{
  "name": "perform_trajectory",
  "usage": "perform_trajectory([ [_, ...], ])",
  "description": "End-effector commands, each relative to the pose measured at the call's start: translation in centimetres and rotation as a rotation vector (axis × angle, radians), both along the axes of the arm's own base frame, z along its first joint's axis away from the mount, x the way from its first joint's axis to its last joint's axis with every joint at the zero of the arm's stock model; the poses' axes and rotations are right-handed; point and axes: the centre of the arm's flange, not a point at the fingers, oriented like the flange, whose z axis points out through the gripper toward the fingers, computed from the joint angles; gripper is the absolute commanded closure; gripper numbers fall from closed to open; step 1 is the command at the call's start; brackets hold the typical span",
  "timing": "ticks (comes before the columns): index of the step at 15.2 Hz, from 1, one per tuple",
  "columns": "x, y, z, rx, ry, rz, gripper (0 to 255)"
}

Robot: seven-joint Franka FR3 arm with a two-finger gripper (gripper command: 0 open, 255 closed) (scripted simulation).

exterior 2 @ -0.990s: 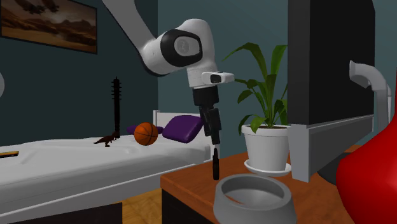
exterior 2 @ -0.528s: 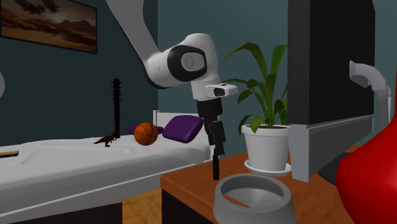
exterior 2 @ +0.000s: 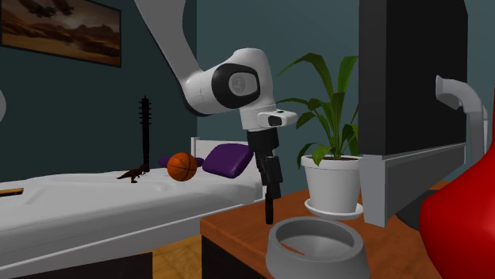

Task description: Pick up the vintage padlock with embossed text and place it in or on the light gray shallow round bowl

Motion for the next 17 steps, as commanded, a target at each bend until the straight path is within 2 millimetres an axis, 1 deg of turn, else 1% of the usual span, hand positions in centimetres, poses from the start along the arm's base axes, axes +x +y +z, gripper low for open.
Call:
perform_trajectory([
  [1,0.0,0.0,0.0,0.0,0.0,0.0,0],
  [2,0.0,0.0,0.0,0.0,0.0,0.0,255],
  [11,0.0,0.0,0.0,0.0,0.0,0.0,255],
  [17,0.0,0.0,3.2,0.0,0.0,0.0,255],
])
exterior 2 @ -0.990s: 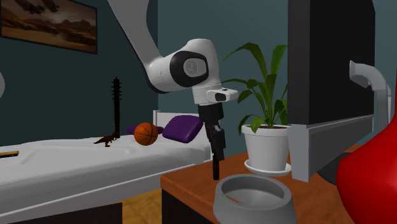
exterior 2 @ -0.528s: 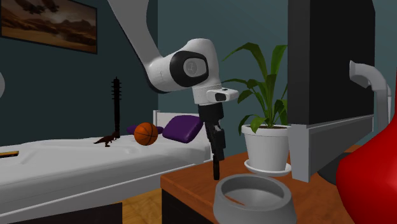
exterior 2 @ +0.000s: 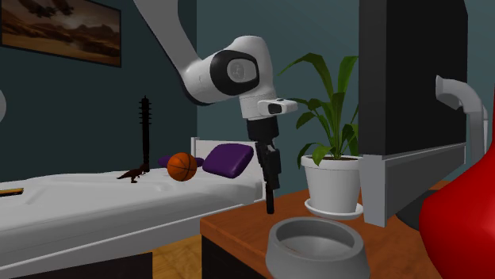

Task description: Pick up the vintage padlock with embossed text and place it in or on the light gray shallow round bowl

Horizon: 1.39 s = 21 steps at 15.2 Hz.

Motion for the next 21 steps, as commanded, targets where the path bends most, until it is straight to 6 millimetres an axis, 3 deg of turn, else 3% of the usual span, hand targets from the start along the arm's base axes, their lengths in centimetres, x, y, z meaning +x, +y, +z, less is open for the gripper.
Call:
perform_trajectory([
  [1,0.0,0.1,1.0,0.0,0.0,0.0,255],
  [17,0.0,0.1,9.3,0.0,0.0,0.0,255],
  [21,0.0,-5.1,10.4,0.0,0.0,0.0,255],
])
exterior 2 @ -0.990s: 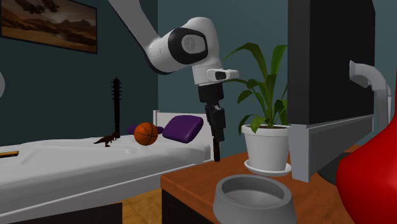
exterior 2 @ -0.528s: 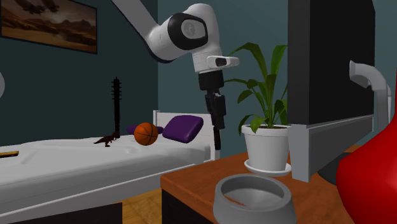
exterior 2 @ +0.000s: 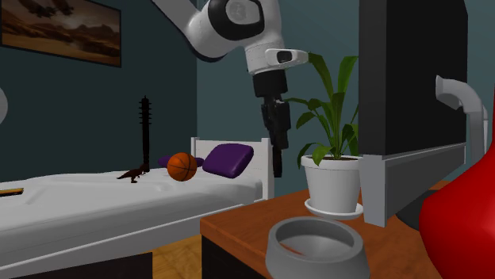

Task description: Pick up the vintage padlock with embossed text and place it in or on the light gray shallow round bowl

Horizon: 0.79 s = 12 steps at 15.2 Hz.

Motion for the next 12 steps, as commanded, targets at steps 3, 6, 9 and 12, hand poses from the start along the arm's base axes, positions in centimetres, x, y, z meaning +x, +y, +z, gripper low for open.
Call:
perform_trajectory([
  [3,0.0,-5.2,1.3,0.0,0.0,0.002,255],
  [6,0.0,-9.1,2.0,0.0,0.0,0.002,255],
  [9,-0.1,-13.0,2.8,0.0,0.0,0.002,255],
  [12,-0.1,-13.9,1.9,0.0,0.0,0.002,255],
])
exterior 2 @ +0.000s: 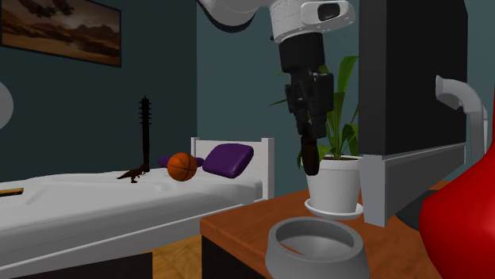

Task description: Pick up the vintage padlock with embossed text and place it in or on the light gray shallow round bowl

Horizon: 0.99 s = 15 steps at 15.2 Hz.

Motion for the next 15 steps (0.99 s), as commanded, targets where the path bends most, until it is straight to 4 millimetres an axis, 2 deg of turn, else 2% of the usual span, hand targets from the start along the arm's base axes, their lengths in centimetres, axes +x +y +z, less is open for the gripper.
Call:
perform_trajectory([
  [1,0.3,-1.7,-1.1,0.003,0.0,-0.023,255],
  [15,0.3,-1.7,-8.5,0.003,0.0,-0.023,255],
])
